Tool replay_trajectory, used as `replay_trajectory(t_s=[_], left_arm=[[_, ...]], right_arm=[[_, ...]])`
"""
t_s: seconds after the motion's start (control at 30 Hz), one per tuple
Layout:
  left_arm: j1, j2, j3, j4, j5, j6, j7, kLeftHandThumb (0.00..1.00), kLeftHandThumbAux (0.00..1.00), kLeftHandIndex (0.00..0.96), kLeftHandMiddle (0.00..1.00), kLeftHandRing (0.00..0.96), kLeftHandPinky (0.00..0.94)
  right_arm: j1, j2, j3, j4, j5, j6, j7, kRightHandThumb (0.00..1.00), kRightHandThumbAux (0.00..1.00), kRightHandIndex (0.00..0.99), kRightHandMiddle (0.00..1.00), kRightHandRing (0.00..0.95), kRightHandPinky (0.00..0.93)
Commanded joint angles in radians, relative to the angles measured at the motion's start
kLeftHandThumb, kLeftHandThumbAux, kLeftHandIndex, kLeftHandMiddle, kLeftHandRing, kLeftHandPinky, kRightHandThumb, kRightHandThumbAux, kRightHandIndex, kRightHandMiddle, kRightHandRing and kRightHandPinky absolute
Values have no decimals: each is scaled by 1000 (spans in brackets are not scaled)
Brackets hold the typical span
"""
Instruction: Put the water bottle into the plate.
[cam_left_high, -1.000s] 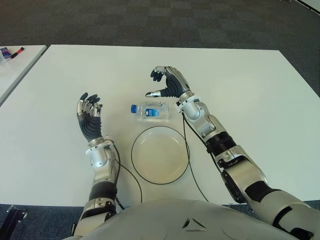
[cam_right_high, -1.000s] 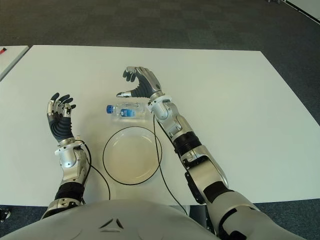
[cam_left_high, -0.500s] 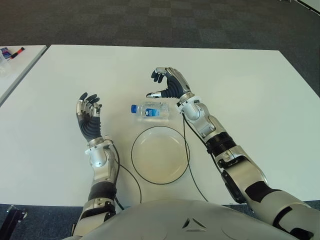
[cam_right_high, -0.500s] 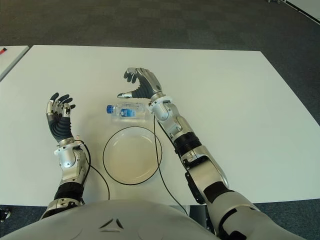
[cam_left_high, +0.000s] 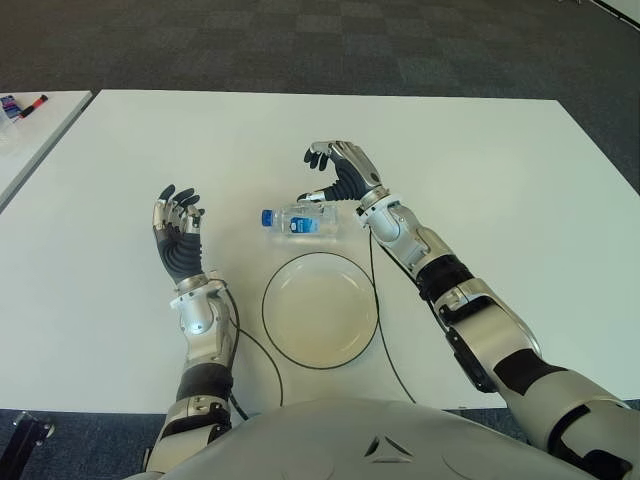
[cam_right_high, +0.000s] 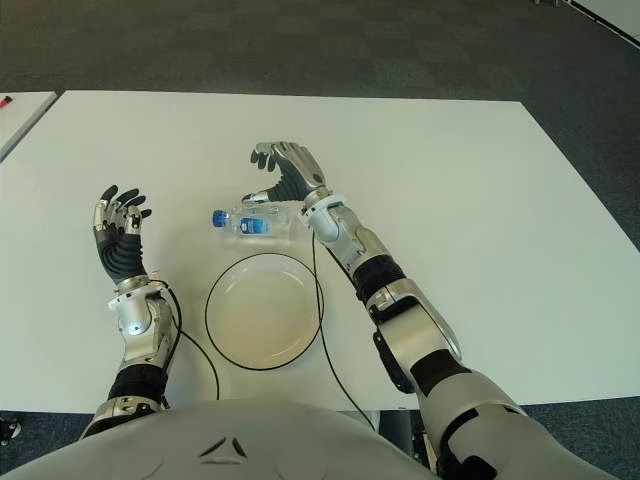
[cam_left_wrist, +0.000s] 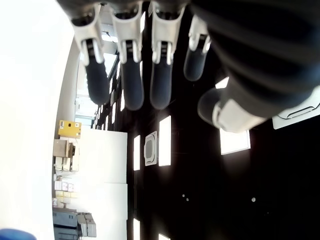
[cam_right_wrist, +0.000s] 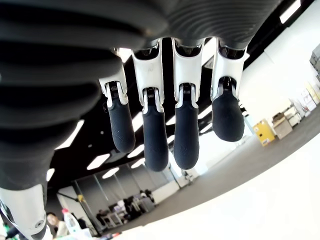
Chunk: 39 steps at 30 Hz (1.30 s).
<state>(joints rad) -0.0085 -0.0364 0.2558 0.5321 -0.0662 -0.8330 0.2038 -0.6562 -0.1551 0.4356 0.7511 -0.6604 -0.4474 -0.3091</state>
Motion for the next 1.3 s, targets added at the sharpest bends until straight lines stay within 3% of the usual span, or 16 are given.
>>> replay_trajectory(t_s=[0.03,0.07,0.13,0.23,0.73,1.3], left_arm=[[9,-1,-6,0,8,15,-7,567,599,200,310,319,363],[10,-1,-6,-2,10,16,-6,566,599,201,311,319,362],[12,-2,-7,-6,15,18,-4,562,598,202,311,318,357],[14,-2,-8,-10,20,22,-1,558,602,202,312,318,358],[13,-6,-8,-12,17,28,-3,569,605,205,315,323,369],[24,-9,-6,-37,46,59,13,590,598,186,296,307,357]], right_arm=[[-18,-4,14,28,-11,2,7,935,669,364,462,512,499],[-20,-3,15,33,-11,3,6,896,676,366,468,485,489],[-24,-2,17,43,-11,6,6,764,591,277,388,436,472],[-27,1,17,54,-5,9,8,682,534,205,317,389,432],[-36,-9,34,66,-8,17,80,497,466,12,122,167,197],[-53,-18,53,78,-8,53,185,366,418,0,24,67,111]])
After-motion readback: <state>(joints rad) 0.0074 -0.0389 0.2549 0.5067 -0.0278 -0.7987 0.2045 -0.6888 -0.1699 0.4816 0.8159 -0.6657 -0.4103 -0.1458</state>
